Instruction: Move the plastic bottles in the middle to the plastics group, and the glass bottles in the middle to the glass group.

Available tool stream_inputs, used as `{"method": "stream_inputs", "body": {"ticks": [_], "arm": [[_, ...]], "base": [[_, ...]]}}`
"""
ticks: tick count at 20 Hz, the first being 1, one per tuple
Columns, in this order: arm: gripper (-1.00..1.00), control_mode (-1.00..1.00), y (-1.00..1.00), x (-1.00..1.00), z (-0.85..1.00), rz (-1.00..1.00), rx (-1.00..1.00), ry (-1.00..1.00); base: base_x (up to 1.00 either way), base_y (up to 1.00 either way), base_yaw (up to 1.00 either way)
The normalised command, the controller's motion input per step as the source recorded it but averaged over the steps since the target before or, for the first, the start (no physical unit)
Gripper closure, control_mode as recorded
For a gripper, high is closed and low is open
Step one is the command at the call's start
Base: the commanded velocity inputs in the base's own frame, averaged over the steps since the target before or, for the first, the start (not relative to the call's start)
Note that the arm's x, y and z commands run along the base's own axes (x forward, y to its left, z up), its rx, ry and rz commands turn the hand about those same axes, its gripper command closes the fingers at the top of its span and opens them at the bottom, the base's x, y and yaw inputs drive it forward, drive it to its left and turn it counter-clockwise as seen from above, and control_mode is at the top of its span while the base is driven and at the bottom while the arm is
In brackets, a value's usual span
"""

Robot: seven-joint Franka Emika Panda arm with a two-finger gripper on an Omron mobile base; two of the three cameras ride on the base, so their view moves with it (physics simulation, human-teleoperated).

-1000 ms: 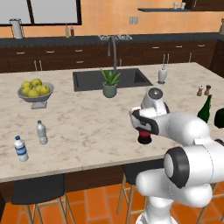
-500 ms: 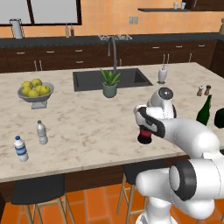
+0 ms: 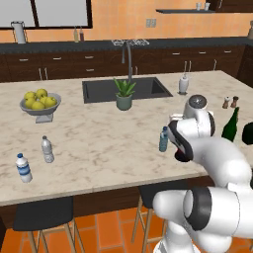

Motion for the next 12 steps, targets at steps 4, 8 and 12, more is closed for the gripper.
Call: {"method": "stream_inputs", "body": {"ticks": [4, 8, 12], "arm": [[1.0, -1.0, -0.91, 0.0, 0.0, -0.22, 0.0, 0.04], [1.0, -1.0, -0.93, -0.04, 0.02, -0.01, 0.0, 0.0], [1.0, -1.0, -0.97, -0.12, 0.0, 0.0, 0.0, 0.0]], "base": [[0.0, 0.0, 0.0], [0.0, 0.0, 0.0], [0.0, 0.0, 0.0]]}}
